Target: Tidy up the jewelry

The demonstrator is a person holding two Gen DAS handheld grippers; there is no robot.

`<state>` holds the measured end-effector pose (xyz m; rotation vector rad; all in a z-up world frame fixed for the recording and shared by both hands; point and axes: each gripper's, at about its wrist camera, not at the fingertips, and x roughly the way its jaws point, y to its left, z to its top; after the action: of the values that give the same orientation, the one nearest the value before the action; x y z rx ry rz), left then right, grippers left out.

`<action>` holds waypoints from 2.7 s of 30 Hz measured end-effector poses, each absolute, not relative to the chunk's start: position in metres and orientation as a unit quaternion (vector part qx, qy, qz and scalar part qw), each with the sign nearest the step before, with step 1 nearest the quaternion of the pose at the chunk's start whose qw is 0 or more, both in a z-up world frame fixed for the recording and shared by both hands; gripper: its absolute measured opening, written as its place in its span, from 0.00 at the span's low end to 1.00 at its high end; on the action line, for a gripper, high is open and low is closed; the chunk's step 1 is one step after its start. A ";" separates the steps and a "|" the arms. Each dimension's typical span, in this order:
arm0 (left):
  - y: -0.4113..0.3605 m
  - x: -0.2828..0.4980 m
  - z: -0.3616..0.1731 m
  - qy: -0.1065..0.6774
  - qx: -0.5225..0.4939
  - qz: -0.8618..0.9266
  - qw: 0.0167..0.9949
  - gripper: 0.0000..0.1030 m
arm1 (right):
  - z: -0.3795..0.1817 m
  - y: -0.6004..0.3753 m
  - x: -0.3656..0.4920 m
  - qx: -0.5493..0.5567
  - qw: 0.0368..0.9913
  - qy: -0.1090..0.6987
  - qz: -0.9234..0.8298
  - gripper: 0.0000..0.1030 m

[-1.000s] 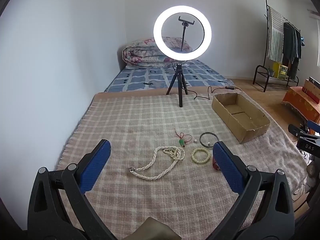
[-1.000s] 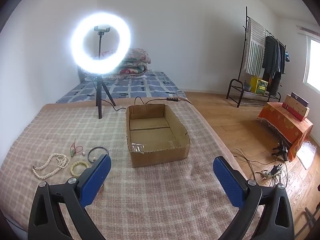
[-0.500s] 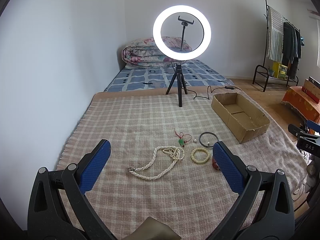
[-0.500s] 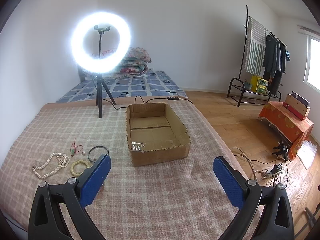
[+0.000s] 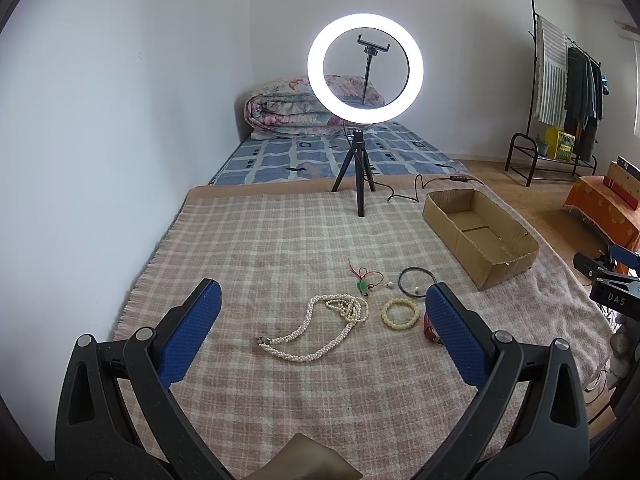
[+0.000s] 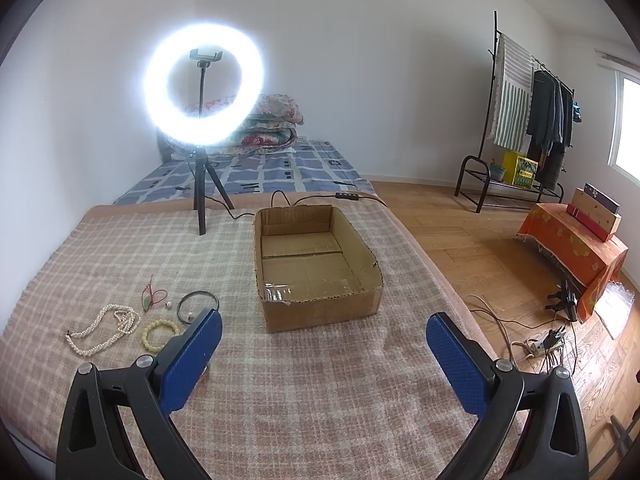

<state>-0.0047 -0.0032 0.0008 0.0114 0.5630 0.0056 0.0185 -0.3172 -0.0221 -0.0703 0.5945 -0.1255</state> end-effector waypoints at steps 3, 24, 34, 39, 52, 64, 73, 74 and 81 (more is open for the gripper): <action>-0.003 -0.005 0.001 0.278 0.006 0.003 0.961 1.00 | -0.023 -0.316 0.019 -0.036 0.953 0.294 -0.059 1.00; -0.005 -0.005 0.001 0.279 0.006 0.003 0.960 1.00 | -0.027 -0.312 0.023 -0.035 0.952 0.299 -0.056 1.00; -0.004 -0.005 0.001 0.279 0.004 0.003 0.960 1.00 | -0.028 -0.310 0.025 -0.034 0.951 0.302 -0.053 1.00; -0.003 -0.004 0.000 0.279 0.004 0.003 0.960 1.00 | -0.028 -0.310 0.025 -0.034 0.950 0.305 -0.052 1.00; 0.002 -0.003 -0.004 0.283 0.001 0.011 0.959 1.00 | -0.030 -0.305 0.029 -0.033 0.949 0.309 -0.043 1.00; 0.053 0.029 -0.012 0.301 -0.043 0.014 0.953 0.99 | -0.048 -0.285 0.051 -0.028 0.944 0.328 0.027 0.99; 0.083 0.065 -0.018 0.339 -0.078 -0.001 0.938 0.76 | -0.067 -0.273 0.074 -0.030 0.928 0.367 0.055 0.90; 0.083 0.070 -0.021 0.348 -0.083 -0.009 0.934 0.72 | -0.070 -0.272 0.076 -0.030 0.925 0.374 0.058 0.88; 0.069 0.101 -0.048 0.412 -0.110 -0.070 0.902 0.56 | -0.087 -0.270 0.091 -0.018 0.908 0.412 0.076 0.82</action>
<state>0.1009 0.0695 -0.0479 -0.2284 0.8512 -0.1457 0.0906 -0.2699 -0.0865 -0.0368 0.8513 0.1568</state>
